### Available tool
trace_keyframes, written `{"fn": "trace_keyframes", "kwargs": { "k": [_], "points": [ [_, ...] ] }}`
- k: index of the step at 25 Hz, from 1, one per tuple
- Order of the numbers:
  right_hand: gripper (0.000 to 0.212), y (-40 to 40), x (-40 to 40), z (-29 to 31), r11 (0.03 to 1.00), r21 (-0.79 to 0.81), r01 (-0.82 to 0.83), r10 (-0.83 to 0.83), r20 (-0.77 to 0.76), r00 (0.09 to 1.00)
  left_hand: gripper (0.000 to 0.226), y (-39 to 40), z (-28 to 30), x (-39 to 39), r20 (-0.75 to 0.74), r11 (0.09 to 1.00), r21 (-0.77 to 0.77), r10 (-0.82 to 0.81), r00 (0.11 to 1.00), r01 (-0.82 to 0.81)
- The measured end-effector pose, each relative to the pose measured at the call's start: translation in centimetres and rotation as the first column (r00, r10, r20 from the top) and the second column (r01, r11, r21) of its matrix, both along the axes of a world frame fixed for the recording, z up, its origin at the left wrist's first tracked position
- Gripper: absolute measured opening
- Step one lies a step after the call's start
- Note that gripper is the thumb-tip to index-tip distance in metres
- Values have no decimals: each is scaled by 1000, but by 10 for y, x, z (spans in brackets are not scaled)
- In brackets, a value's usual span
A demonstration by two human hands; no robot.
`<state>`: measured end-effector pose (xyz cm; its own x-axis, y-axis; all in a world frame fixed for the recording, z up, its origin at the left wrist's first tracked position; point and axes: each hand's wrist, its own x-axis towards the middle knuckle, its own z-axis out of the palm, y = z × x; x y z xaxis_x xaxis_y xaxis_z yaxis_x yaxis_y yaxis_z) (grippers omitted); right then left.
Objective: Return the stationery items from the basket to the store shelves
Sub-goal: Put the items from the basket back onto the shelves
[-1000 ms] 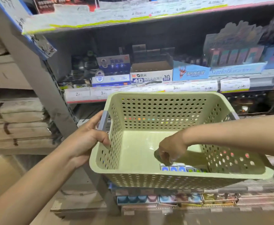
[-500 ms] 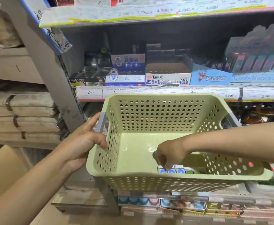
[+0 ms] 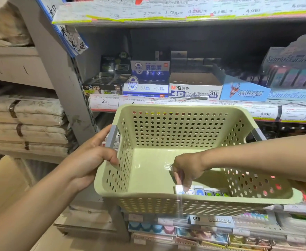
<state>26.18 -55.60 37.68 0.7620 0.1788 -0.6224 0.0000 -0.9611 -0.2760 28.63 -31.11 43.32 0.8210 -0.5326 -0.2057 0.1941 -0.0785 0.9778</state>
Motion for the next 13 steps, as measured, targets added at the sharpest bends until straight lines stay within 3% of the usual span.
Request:
{"fn": "trace_keyframes", "kwargs": {
  "k": [5, 9, 13],
  "points": [
    [36, 14, 11, 5, 998, 22, 65, -64, -54, 997, 77, 11, 6, 11, -24, 1000, 16, -21, 999, 22],
    [35, 29, 17, 18, 995, 34, 94, -91, -74, 993, 78, 20, 13, 21, -23, 999, 26, -40, 999, 40],
    [24, 35, 25, 51, 983, 115, 143, -146, 18, 989, 80, 28, 17, 31, -16, 997, 23, -76, 997, 77]
  ]
}}
